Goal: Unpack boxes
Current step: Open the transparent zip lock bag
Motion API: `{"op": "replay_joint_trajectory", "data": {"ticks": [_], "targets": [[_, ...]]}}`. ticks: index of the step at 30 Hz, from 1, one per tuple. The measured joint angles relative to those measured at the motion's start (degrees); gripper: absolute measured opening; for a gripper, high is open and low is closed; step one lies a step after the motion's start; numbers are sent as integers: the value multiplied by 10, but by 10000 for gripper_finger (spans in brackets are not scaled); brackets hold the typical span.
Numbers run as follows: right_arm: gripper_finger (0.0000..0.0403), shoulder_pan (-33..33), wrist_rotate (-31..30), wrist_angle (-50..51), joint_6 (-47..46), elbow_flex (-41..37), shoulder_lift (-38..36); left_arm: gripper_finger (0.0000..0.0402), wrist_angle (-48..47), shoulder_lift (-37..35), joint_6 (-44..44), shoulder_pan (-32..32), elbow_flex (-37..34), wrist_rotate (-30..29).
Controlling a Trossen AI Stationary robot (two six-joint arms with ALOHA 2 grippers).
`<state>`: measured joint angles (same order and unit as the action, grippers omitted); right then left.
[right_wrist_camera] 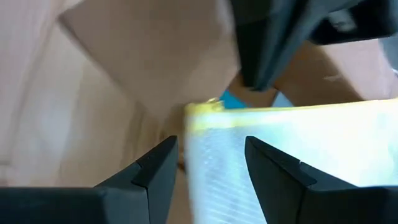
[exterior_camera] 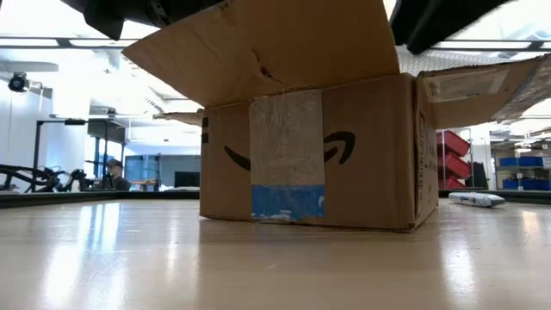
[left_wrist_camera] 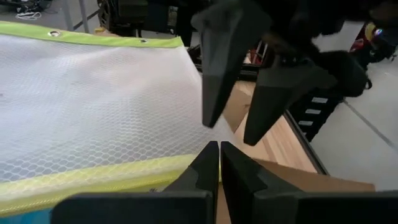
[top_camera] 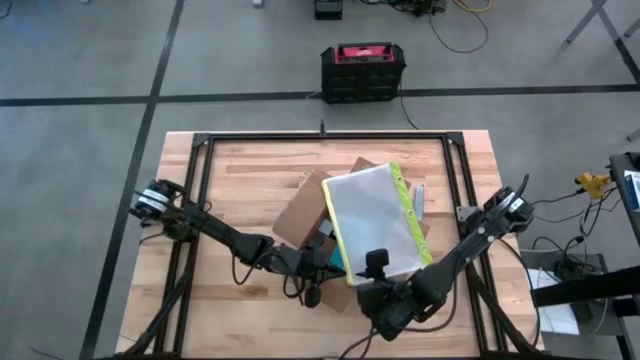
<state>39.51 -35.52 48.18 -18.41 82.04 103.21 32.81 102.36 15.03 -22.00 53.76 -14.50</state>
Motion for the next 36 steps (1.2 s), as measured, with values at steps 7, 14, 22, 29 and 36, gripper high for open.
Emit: {"op": "replay_joint_trajectory", "data": {"ticks": [7, 14, 22, 29, 36], "targets": [[166, -6, -18, -5, -5, 0, 17, 0, -10, -4, -8, -1, 0, 0], [137, -2, -8, 10, -16, 0, 1, 0, -34, -5, -6, -1, 0, 0], [120, -5, 14, 26, -13, 0, -5, 0, -37, -5, 0, -3, 0, 0], [119, -18, 3, 26, -3, -4, 8, 0, -38, -5, 0, -5, 0, 1], [124, -19, -33, 26, -10, -2, 9, 0, -43, -5, 1, -5, -1, 0]]}}
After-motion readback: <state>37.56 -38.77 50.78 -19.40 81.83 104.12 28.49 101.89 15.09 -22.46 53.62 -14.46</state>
